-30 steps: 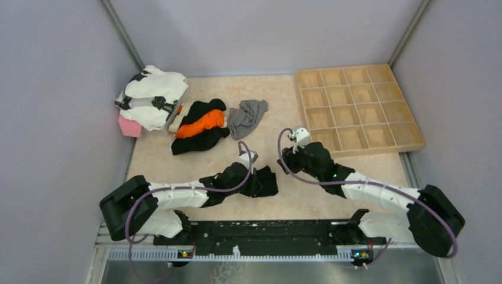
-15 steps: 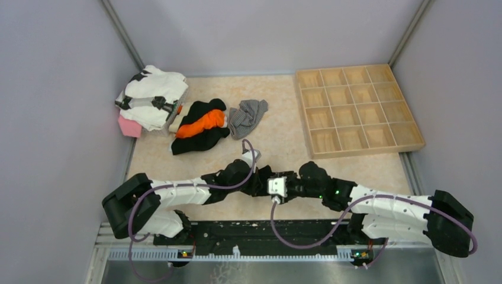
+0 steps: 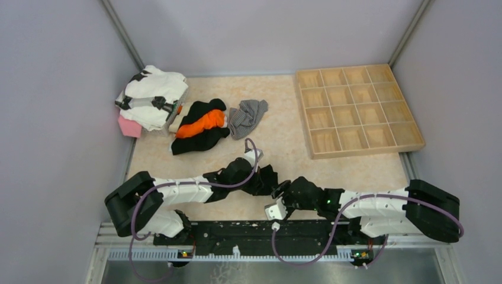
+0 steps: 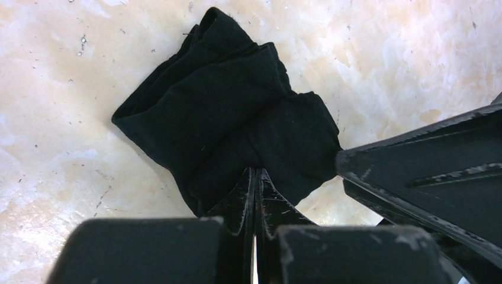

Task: Roll the underwear
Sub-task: Roll the underwear to the center of the board.

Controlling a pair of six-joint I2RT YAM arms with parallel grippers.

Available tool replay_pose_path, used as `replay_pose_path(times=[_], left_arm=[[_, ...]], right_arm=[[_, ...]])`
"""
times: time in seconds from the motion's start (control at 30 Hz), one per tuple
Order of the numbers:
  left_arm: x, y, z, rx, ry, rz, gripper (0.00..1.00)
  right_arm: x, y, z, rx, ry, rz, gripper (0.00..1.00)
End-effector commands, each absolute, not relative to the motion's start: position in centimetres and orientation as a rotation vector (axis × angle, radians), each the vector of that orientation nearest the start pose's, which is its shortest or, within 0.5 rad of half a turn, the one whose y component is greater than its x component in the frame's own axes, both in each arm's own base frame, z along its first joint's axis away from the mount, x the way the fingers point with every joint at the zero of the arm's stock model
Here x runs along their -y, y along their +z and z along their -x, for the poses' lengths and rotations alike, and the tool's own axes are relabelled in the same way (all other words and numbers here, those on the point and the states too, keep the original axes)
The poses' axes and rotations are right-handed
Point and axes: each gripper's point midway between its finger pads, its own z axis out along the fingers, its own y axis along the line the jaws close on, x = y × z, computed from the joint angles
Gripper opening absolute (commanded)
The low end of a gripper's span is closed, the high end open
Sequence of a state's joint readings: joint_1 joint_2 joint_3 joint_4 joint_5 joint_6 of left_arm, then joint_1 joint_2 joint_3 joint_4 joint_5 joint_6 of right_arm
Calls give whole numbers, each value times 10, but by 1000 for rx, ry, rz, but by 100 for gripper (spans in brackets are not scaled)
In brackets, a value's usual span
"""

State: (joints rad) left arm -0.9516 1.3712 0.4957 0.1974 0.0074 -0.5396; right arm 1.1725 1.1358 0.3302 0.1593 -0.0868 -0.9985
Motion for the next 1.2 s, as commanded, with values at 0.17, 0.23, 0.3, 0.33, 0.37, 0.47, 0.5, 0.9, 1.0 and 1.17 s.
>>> replay_pose_path(times=[0.17, 0.23, 0.3, 0.33, 0.37, 0.47, 0.5, 0.9, 1.0, 1.17], left_arm=[[253, -7, -160, -2505, -587, -572, 0], [253, -7, -161, -2504, -585, -570, 0], [253, -6, -161, -2502, -586, -574, 0], [254, -6, -161, -2504, -585, -574, 0], [254, -6, -162, -2503, -584, -573, 0], [253, -7, -162, -2503, -583, -573, 0], [253, -8, -162, -2505, -581, -574, 0], [256, 1, -158, -2490, -654, -574, 0], [254, 16, -161, -2453, -669, -531, 0], [239, 40, -168, -2391, -650, -398, 0]], right_arm=[[-290, 54, -163, -895, -19, 1918, 61], [-292, 55, -166, -877, -48, 1912, 61], [-293, 54, -170, -866, -78, 1914, 61], [-292, 52, -171, -862, -90, 1925, 60], [-291, 50, -172, -859, -102, 1933, 60], [-289, 43, -172, -858, -120, 1950, 56], [-289, 42, -173, -859, -121, 1949, 55], [-300, 42, -166, -928, -5, 1883, 0], [-308, 48, -156, -1004, 119, 1859, 0], [-322, 62, -133, -1159, 364, 1791, 0]])
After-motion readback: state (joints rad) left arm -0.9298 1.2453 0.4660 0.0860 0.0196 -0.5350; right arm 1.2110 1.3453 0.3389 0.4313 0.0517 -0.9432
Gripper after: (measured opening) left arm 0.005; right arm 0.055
